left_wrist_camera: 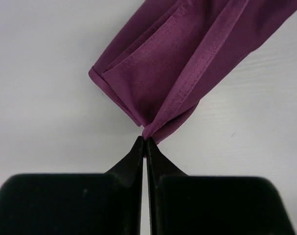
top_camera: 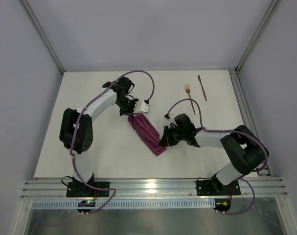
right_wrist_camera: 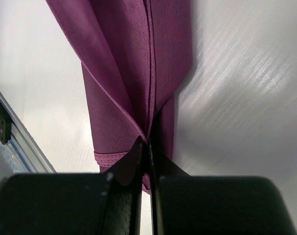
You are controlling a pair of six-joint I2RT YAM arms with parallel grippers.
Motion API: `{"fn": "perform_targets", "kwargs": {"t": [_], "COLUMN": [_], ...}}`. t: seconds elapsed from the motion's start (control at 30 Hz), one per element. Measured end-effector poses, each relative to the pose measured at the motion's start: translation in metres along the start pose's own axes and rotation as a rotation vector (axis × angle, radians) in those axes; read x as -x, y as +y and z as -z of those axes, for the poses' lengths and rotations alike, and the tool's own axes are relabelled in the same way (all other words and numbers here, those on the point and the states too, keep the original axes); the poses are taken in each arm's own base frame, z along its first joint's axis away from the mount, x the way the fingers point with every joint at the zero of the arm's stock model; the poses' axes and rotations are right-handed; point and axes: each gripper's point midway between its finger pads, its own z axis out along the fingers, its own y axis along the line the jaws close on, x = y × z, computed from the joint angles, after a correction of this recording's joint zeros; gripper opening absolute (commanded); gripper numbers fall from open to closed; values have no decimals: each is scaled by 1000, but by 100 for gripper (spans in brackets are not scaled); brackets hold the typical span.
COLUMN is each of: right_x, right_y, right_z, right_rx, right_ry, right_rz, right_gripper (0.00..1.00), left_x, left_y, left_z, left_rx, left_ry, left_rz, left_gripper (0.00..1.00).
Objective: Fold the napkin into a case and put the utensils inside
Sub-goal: Fold the smaller-rectangle-folded napkin at the center of the board.
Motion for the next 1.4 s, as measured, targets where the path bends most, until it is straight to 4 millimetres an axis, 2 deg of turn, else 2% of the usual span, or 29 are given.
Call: {"fn": "perform_targets", "kwargs": {"t": [0.13,0.23,0.33,0.47,0.63,0.73,0.83,0.9,0.97,1.1,1.2,1.4], "right_x": [-3,-3,-3,-3,-2,-1,-2,-4,-7,-9,-9,-8], "right_y": [-1,0,0,0,1,2,2,1,-1,-2,-2,-2], "right_z": [-2,-2,-2,-2,-1,1,2,3,4,5,5,5], "right_rx": [3,6,7,7,6,2,1,-3,-7,-13,-15,-17], "right_ry": [11,12,12,12,6,-4,-12,-16,-18,-25,-28,-37], "right_rz": [-5,-4,-4,-6,-22,-33,-46,-59,-70,-90,-98,-120], "right_gripper": [4,4,4,4,4,4,4,4,4,4,4,4], "left_x": [15,18,14,4,0,2,5,5,5,9,20,62], "left_y": [12,20,27,30,40,47,51,53,54,56,57,57], "left_z": [1,-7,-24,-46,-52,-53,-54,-54,-54,-52,-44,2], "left_rx": [-2,-18,-47,-61,14,59,86,97,106,112,109,127], "left_ry": [-40,-42,-29,0,42,46,44,42,39,26,-16,-148], "left_rz": [68,140,230,357,498,551,588,613,629,659,658,586], "left_gripper": [4,8,14,16,18,27,44,50,52,54,55,55]}}
